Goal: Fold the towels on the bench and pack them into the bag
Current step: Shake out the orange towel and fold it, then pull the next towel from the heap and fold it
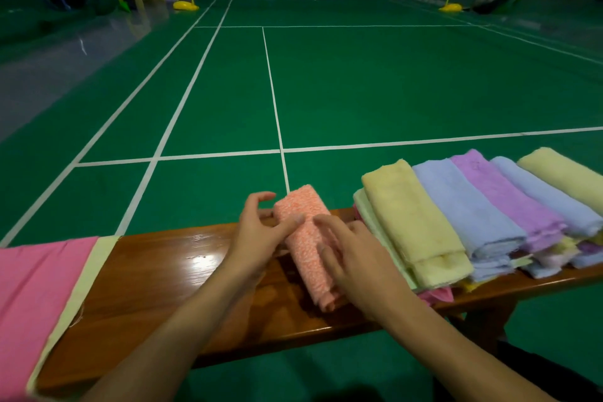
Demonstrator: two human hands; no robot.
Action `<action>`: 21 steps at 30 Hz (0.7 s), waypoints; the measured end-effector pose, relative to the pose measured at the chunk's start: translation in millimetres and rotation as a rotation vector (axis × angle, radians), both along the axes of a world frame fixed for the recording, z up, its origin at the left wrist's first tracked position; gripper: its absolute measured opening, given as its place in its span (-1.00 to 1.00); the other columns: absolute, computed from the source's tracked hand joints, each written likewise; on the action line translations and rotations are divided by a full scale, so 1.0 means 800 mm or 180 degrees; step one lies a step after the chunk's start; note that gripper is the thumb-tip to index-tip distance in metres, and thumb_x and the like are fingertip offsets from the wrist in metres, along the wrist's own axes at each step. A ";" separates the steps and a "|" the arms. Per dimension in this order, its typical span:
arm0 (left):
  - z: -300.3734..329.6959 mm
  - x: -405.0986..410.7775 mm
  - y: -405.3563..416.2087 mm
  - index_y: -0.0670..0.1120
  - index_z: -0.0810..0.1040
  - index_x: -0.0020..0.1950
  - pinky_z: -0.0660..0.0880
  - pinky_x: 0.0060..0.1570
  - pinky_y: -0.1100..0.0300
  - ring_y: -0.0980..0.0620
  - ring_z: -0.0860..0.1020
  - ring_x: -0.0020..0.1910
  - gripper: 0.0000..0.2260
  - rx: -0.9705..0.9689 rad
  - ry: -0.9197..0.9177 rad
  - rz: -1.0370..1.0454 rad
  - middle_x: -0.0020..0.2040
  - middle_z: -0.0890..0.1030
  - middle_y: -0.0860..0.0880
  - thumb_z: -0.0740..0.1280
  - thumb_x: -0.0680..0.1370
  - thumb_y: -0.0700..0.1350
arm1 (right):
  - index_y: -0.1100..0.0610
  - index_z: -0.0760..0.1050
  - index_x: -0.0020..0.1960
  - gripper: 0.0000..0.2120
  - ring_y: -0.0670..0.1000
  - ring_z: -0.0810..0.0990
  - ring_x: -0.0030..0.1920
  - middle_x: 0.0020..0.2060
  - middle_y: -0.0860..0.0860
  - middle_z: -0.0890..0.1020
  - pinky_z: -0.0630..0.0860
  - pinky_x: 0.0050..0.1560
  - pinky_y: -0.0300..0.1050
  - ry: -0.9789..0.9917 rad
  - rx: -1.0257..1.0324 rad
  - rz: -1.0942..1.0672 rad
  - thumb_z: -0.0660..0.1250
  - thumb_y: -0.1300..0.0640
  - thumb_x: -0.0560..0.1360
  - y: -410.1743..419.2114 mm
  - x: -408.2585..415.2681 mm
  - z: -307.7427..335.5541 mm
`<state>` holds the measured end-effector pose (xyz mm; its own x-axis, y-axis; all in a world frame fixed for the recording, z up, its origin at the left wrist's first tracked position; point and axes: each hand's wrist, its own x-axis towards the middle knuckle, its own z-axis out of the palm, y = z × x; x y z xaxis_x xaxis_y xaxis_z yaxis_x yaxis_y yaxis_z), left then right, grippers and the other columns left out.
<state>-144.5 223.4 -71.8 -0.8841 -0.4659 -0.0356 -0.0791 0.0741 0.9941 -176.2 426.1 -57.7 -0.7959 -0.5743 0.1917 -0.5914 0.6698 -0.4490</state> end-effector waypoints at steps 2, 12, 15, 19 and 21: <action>-0.022 -0.009 0.000 0.12 0.41 0.42 0.66 -0.14 0.11 0.11 0.68 -0.05 -0.31 -0.1063 -0.0113 -0.0074 0.25 0.53 0.07 0.61 0.40 0.24 | -0.07 0.46 0.40 -0.63 0.15 0.54 0.15 0.24 0.08 0.48 0.59 0.05 0.05 0.0657 0.0688 -0.0320 0.29 -0.11 0.62 0.011 -0.009 0.002; -0.056 -0.021 0.029 0.27 0.53 0.43 0.37 -0.12 0.39 0.24 0.48 0.12 -0.42 -0.2777 -0.0188 -0.0984 0.32 0.42 0.27 0.43 0.45 0.43 | 0.13 0.63 0.15 -0.76 0.15 0.58 0.14 0.23 0.09 0.54 0.53 0.11 0.07 0.0237 0.1254 -0.0205 0.30 0.01 0.63 0.023 -0.035 -0.013; -0.054 -0.023 0.034 0.25 0.52 0.45 0.33 -0.09 0.40 0.23 0.45 0.14 -0.42 -0.2818 -0.0221 -0.1042 0.33 0.42 0.25 0.43 0.48 0.40 | 0.16 0.63 0.14 -0.76 0.16 0.58 0.13 0.22 0.11 0.55 0.52 0.10 0.07 0.0260 0.1290 -0.0184 0.28 0.03 0.64 0.025 -0.036 -0.016; -0.041 -0.018 0.031 0.18 0.53 0.41 0.37 -0.12 0.46 0.34 0.44 0.01 -0.47 -0.2543 -0.0164 -0.1070 0.21 0.46 0.22 0.49 0.50 0.30 | 0.13 0.64 0.12 -0.77 0.14 0.60 0.09 0.15 0.08 0.58 0.51 0.06 0.05 0.0312 0.1137 -0.0179 0.31 0.00 0.63 0.026 -0.042 -0.017; -0.027 -0.008 0.022 0.19 0.52 0.36 0.38 -0.16 0.44 0.41 0.45 0.00 -0.53 -0.2551 -0.0105 -0.1004 0.16 0.49 0.26 0.49 0.50 0.28 | 0.10 0.65 0.16 -0.75 0.14 0.62 0.07 0.12 0.06 0.61 0.55 0.05 0.07 0.0325 0.0915 -0.0193 0.33 -0.03 0.62 0.026 -0.042 -0.014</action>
